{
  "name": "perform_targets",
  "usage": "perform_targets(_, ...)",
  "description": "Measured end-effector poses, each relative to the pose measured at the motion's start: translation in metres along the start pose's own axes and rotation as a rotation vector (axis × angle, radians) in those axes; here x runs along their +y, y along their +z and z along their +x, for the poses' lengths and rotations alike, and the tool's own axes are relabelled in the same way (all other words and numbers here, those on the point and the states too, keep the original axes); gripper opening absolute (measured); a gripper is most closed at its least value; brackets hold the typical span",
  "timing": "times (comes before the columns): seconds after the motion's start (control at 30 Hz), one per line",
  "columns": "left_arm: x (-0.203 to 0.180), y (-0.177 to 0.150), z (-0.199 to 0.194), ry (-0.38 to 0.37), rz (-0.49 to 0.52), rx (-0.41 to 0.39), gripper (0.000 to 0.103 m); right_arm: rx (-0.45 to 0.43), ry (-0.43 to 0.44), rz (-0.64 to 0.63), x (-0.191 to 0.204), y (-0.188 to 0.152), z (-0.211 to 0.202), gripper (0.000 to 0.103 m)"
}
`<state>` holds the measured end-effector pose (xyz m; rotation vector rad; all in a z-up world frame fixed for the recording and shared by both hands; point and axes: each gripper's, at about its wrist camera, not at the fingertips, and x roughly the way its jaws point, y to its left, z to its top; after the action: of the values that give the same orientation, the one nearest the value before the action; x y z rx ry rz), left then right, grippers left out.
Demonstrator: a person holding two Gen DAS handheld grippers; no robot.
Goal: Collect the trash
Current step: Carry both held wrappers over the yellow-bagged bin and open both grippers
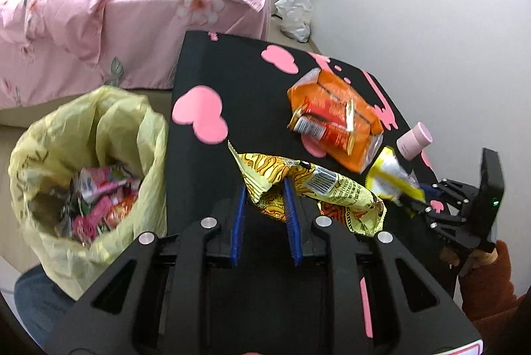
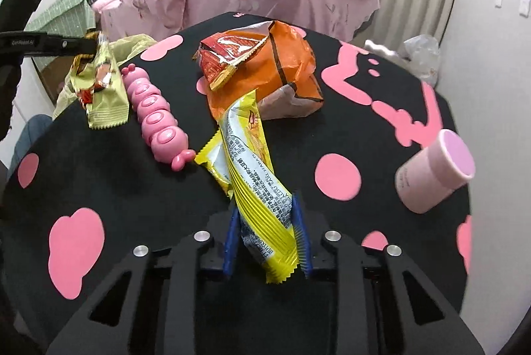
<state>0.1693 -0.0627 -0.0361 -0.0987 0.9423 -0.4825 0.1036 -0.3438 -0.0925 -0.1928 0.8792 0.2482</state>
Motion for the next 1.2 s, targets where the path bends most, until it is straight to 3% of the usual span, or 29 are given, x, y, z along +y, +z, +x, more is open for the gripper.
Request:
perform_targets(0.27, 0.008, -0.014, -0.024, 0.075, -0.009, -0.071, 0.021, -0.137, -0.02, 0.07, 0.0, 0.019, -0.052, 0.023)
perform_targets(0.43, 0.021, -0.016, -0.051, 0.154, -0.013, -0.145, 0.021, -0.189, 0.021, 0.067, 0.014, 0.046, -0.064, 0.023)
perform_targets(0.67, 0.069, -0.028, -0.082, 0.267, -0.104, -0.223, 0.021, -0.215, 0.107, 0.025, 0.053, 0.088, -0.063, 0.023)
perform_targets(0.93, 0.14, -0.047, -0.099, 0.419, -0.264, -0.261, 0.021, -0.164, 0.236, -0.074, 0.126, 0.152, -0.021, 0.023)
perform_targets(1.2, 0.2, -0.059, -0.067, 0.498, -0.4, -0.181, 0.021, -0.016, 0.356, -0.18, 0.204, 0.204, 0.057, 0.023)
